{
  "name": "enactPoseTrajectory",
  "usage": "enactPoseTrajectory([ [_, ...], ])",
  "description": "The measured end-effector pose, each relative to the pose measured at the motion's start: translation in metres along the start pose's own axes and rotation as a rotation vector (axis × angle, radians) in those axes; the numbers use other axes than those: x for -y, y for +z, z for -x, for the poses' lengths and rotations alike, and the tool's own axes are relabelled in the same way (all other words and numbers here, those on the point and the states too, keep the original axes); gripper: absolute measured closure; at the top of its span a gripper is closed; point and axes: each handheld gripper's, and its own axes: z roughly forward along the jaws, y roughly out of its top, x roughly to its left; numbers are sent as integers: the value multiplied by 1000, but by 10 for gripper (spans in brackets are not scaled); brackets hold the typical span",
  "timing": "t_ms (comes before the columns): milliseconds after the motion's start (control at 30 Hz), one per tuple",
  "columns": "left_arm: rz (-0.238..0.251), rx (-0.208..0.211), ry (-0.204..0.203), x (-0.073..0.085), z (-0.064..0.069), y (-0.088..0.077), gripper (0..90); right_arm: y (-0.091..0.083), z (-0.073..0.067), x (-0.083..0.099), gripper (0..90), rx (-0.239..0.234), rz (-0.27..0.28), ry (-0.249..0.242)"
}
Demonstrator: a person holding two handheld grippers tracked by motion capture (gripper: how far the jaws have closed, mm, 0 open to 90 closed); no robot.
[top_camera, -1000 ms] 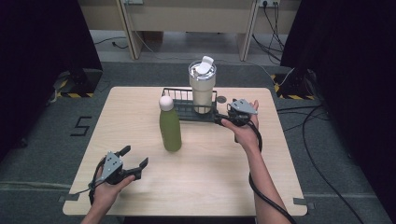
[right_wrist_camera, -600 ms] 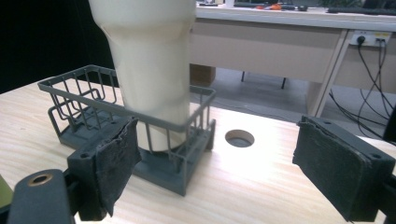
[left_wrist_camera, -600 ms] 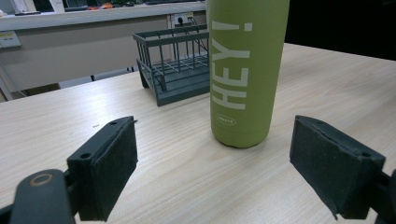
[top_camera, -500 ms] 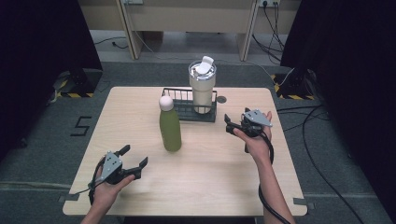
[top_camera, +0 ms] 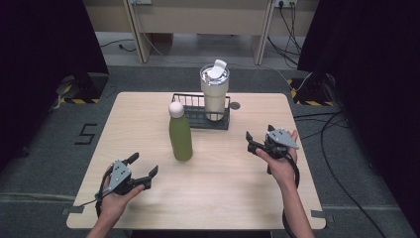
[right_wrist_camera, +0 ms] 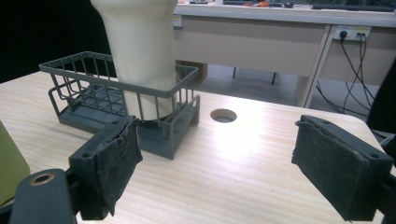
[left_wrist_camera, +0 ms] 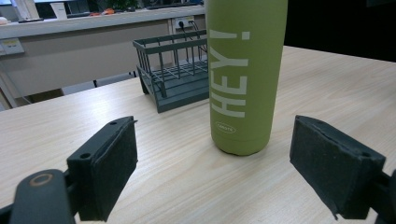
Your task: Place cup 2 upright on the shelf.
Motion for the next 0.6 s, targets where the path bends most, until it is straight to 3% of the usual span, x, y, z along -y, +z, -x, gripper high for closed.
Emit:
enactPoseTrajectory([
  [433,37,30,7,-15,3,3,140,-24,-1,7,146,30,20,1],
  [600,51,46,-28,-19,4,10,75,-25,3,13,146,30,2,-4],
])
